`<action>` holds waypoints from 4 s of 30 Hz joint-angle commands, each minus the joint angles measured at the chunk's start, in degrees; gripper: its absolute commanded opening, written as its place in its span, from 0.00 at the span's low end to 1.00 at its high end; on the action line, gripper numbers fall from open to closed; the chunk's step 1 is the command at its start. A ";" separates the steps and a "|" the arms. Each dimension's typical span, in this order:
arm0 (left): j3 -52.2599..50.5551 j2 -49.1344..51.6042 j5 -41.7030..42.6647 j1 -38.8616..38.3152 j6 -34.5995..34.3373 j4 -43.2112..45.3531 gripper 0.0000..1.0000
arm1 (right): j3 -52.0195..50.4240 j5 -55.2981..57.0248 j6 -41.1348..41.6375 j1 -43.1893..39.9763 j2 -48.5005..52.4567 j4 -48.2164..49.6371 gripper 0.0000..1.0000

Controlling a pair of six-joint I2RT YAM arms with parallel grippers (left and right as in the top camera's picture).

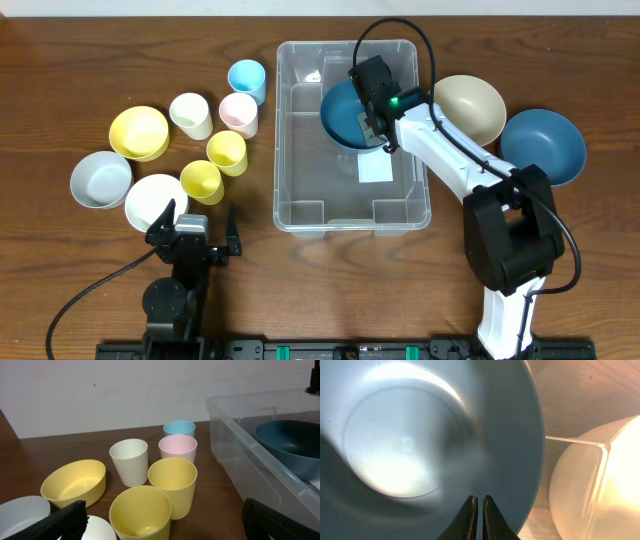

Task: Pack container
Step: 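Lower the teal bowl into the bin and open right gripper, then move right gripper to the second teal bowl and grasp its rim, then carry the second teal bowl into the bin, stack it, release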

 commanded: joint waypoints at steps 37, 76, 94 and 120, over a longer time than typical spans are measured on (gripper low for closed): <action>-0.79 -0.31 -0.26 -0.28 -0.72 -2.29 0.98 | -19.76 -8.44 7.80 -35.39 -28.44 -8.81 0.17; -0.79 -0.31 -0.26 -0.28 -0.72 -2.29 0.98 | -39.95 -13.14 -19.37 -35.50 -21.55 25.66 0.54; -0.79 -0.31 -0.28 -0.28 -0.72 -2.29 0.98 | -38.93 -3.52 -10.73 -34.56 -37.40 15.74 0.01; -0.79 -0.31 -0.26 -0.28 -0.72 -2.29 0.98 | -4.28 -6.27 -6.51 4.92 -29.59 3.76 0.01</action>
